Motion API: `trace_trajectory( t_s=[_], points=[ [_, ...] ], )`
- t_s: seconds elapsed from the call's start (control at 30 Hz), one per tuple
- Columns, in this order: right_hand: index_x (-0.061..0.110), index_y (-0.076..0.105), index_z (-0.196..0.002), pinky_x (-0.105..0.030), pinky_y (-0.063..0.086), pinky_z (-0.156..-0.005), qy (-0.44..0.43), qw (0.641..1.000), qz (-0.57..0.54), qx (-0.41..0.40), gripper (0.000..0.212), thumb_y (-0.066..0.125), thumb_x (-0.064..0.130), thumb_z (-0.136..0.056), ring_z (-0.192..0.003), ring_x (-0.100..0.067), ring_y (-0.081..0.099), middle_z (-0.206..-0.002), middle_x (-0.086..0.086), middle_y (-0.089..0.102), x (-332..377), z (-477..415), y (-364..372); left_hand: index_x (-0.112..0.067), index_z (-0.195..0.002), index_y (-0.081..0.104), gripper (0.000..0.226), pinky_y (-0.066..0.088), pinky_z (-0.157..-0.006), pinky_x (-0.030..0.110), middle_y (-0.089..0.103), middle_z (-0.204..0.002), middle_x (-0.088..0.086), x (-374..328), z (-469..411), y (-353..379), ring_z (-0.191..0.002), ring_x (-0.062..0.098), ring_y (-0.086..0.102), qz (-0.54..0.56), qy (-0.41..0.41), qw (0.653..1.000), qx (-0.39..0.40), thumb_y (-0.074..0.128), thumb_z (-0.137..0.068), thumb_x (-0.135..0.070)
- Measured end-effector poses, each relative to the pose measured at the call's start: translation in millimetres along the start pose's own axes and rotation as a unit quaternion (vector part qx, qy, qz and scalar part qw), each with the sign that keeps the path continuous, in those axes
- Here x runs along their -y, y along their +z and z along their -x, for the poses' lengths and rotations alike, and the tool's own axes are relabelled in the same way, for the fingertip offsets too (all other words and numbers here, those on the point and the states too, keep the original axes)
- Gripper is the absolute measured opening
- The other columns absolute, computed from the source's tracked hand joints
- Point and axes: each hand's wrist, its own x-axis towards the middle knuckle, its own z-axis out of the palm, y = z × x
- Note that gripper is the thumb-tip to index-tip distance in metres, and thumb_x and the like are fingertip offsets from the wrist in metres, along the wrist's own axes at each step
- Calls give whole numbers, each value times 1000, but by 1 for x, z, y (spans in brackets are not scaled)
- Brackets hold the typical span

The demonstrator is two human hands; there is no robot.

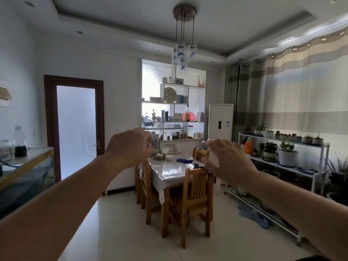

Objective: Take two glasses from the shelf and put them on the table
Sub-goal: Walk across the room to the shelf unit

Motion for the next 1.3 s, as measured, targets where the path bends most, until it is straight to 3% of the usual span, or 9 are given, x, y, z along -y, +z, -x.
trace_trajectory(
  t_s=[0.1,0.23,0.87,1.1,1.3],
  points=[
    [20,32,-136,-45,30,-105,-1,999,7,-50,58,47,48,-88,-125,-23,44,-137,-4,50,-11,-25,-6,-22,-102,61,25,52,-77,37,67,-107,0,-5,-24,3,-87,19,62,12,-17,1000,-18,49,-85,-36],
    [17,34,-136,-46,31,-105,17,998,20,-55,57,46,48,-89,-125,-25,44,-137,-7,49,-22,-46,3,-19,-105,61,29,54,-80,43,68,-107,2,-6,-46,24,-90,22,63,10,-30,999,-15,50,-84,-35],
    [18,37,-134,-44,29,-108,73,995,50,-39,55,45,48,-89,-125,-22,43,-136,-5,49,-86,-227,162,-22,-104,59,29,47,-72,35,66,-104,-3,97,-226,215,-83,17,59,5,30,999,-17,47,-83,-37],
    [17,33,-137,-45,27,-109,80,992,96,5,59,42,51,-89,-128,-23,40,-139,-5,46,-145,-257,217,-18,-96,57,24,50,-67,35,65,-95,-1,86,-288,298,-76,19,60,14,54,998,9,45,-83,-33],
    [17,33,-138,-43,27,-110,84,991,106,3,59,43,49,-89,-130,-21,39,-142,-4,45,-228,-280,263,-21,-98,57,25,42,-64,31,65,-99,-3,50,-349,375,-78,17,58,27,68,997,23,44,-84,-36]
  ],
)
